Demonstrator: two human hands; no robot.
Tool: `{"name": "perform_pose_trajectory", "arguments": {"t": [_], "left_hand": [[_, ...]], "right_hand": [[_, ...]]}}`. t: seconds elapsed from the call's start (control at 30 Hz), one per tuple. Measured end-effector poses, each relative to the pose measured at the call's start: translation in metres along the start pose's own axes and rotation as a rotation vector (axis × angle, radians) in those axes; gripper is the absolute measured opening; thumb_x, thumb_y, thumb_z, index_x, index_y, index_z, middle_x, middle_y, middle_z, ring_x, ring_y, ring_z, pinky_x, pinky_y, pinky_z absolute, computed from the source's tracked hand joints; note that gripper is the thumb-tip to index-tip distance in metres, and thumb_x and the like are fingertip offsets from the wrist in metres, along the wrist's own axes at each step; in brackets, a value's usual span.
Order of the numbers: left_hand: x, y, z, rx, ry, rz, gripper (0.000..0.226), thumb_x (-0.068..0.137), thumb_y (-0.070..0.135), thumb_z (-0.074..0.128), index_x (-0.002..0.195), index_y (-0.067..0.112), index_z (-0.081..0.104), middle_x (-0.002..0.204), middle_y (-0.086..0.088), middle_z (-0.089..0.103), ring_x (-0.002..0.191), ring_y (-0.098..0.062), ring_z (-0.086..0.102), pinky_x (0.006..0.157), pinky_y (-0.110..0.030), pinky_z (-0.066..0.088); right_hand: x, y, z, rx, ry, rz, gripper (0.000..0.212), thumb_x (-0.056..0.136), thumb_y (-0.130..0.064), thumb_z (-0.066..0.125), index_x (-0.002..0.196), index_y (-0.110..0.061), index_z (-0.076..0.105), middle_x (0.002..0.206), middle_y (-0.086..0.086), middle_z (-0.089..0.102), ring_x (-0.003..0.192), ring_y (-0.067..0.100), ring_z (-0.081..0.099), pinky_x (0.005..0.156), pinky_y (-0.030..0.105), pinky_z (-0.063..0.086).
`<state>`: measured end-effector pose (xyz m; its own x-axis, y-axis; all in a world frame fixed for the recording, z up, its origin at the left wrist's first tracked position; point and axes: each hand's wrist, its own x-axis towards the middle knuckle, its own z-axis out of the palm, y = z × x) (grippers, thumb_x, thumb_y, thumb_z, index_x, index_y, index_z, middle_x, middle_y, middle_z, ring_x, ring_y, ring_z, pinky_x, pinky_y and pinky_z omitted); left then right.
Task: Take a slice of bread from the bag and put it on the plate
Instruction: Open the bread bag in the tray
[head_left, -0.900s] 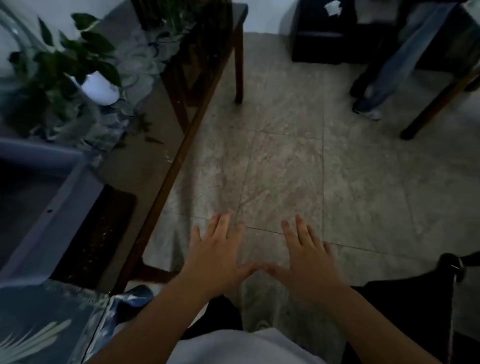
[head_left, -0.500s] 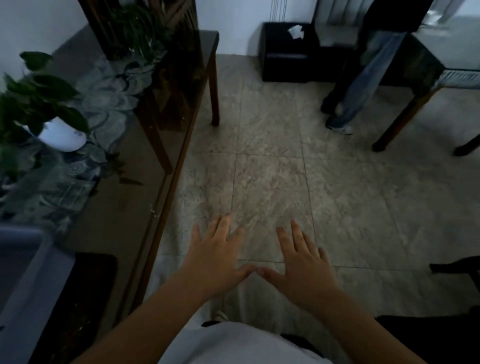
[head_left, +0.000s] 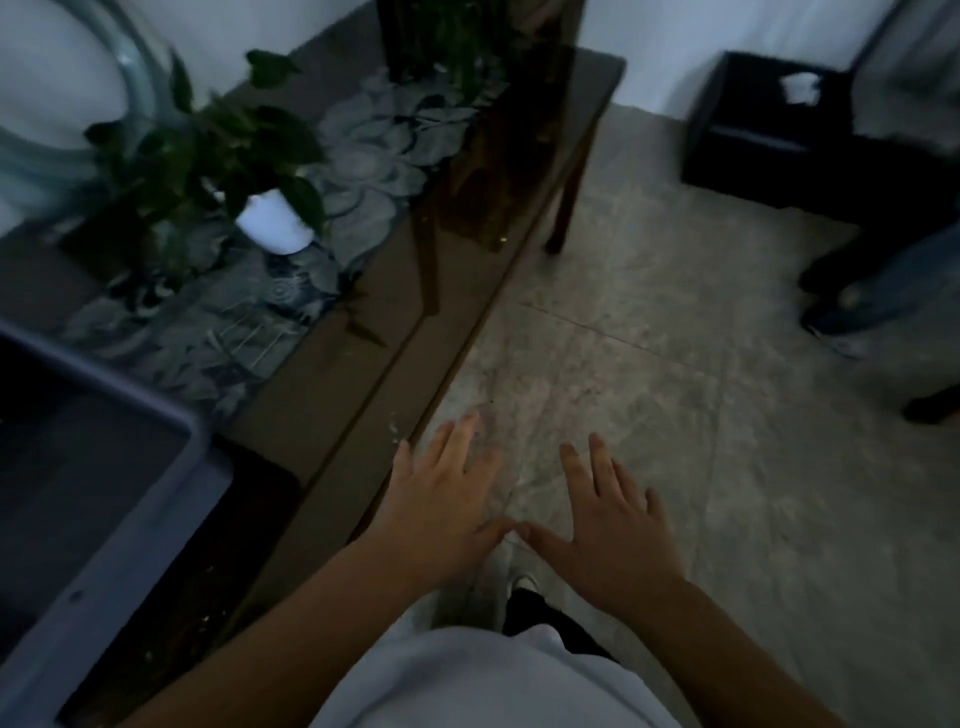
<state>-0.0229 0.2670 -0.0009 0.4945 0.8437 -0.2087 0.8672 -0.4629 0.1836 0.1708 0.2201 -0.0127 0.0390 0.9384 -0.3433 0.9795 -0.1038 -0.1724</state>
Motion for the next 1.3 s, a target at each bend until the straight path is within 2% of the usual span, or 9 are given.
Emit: {"name": "perform_pose_trajectory", "arguments": {"t": [0.13, 0.33, 0.43, 0.5, 0.63, 0.77, 0.93, 1.17, 1.3], "left_hand": [[-0.006, -0.015, -0.007, -0.091, 0.014, -0.223, 0.076, 0.088, 0.067, 0.039, 0.147, 0.03, 0.009, 0.163, -0.009, -0.008, 0.148, -0.029, -0.001, 0.113, -0.063, 0.01], [-0.048, -0.028, -0.01, -0.177, 0.132, -0.622, 0.078, 0.086, 0.071, 0.036, 0.147, 0.033, 0.005, 0.163, -0.004, -0.008, 0.148, -0.03, -0.003, 0.113, -0.063, 0.01], [-0.082, -0.026, -0.003, -0.214, 0.184, -0.838, 0.08, 0.084, 0.073, 0.04, 0.145, 0.036, 0.003, 0.162, -0.001, -0.009, 0.148, -0.028, -0.006, 0.113, -0.061, 0.008], [-0.106, -0.021, 0.003, -0.256, 0.209, -0.972, 0.084, 0.081, 0.077, 0.039, 0.144, 0.037, 0.001, 0.162, 0.001, -0.008, 0.148, -0.026, -0.006, 0.114, -0.06, 0.007], [-0.144, -0.012, 0.011, -0.257, 0.251, -1.158, 0.089, 0.075, 0.086, 0.023, 0.146, 0.034, 0.006, 0.163, -0.003, -0.001, 0.148, -0.027, 0.0, 0.115, -0.058, 0.011], [-0.177, -0.021, 0.013, -0.246, 0.268, -1.244, 0.094, 0.072, 0.086, 0.018, 0.147, 0.03, 0.009, 0.163, -0.006, 0.001, 0.148, -0.029, 0.002, 0.115, -0.059, 0.012], [-0.212, -0.045, 0.018, -0.246, 0.303, -1.274, 0.093, 0.072, 0.084, 0.023, 0.147, 0.031, 0.009, 0.163, -0.007, 0.0, 0.148, -0.03, 0.002, 0.114, -0.06, 0.011], [-0.235, -0.087, 0.014, -0.165, 0.332, -1.232, 0.091, 0.073, 0.082, 0.022, 0.146, 0.028, 0.012, 0.163, -0.011, 0.006, 0.148, -0.031, 0.007, 0.113, -0.061, 0.016], [-0.246, -0.106, 0.01, -0.162, 0.345, -1.212, 0.09, 0.075, 0.081, 0.026, 0.145, 0.028, 0.011, 0.163, -0.011, 0.004, 0.148, -0.031, 0.006, 0.113, -0.062, 0.019]], "right_hand": [[0.045, -0.018, -0.02, -0.105, -0.029, -0.244, 0.114, 0.061, -0.094, -0.009, 0.154, -0.028, -0.005, 0.166, 0.007, -0.008, 0.15, 0.029, 0.01, 0.114, 0.058, 0.019], [0.099, -0.071, -0.037, -0.204, -0.044, -0.64, 0.104, 0.069, -0.091, 0.01, 0.152, -0.03, -0.005, 0.166, 0.008, -0.006, 0.149, 0.029, 0.013, 0.112, 0.056, 0.023], [0.106, -0.104, -0.034, -0.261, -0.075, -0.836, 0.102, 0.071, -0.092, 0.014, 0.151, -0.034, -0.01, 0.164, 0.002, -0.017, 0.15, 0.027, 0.004, 0.113, 0.059, 0.02], [0.102, -0.127, -0.03, -0.293, -0.084, -0.95, 0.102, 0.071, -0.093, 0.014, 0.151, -0.035, -0.01, 0.164, 0.001, -0.017, 0.15, 0.026, 0.003, 0.113, 0.061, 0.016], [0.079, -0.174, -0.017, -0.336, -0.097, -1.129, 0.105, 0.067, -0.094, 0.006, 0.152, -0.033, -0.006, 0.165, 0.003, -0.012, 0.15, 0.027, 0.008, 0.112, 0.061, 0.019], [0.057, -0.205, -0.004, -0.36, -0.11, -1.213, 0.102, 0.072, -0.091, 0.014, 0.152, -0.032, -0.007, 0.165, 0.005, -0.011, 0.15, 0.027, 0.007, 0.113, 0.061, 0.02], [0.046, -0.238, 0.005, -0.37, -0.096, -1.234, 0.104, 0.066, -0.092, -0.003, 0.151, -0.032, -0.012, 0.165, 0.005, -0.013, 0.151, 0.026, 0.005, 0.113, 0.059, 0.02], [0.038, -0.28, 0.014, -0.373, -0.054, -1.257, 0.102, 0.075, -0.093, 0.015, 0.152, -0.03, -0.008, 0.165, 0.008, -0.008, 0.15, 0.028, 0.009, 0.113, 0.056, 0.027], [0.036, -0.299, 0.011, -0.361, -0.026, -1.26, 0.103, 0.074, -0.092, 0.013, 0.153, -0.028, -0.003, 0.166, 0.009, -0.006, 0.15, 0.029, 0.012, 0.111, 0.056, 0.029]]}}
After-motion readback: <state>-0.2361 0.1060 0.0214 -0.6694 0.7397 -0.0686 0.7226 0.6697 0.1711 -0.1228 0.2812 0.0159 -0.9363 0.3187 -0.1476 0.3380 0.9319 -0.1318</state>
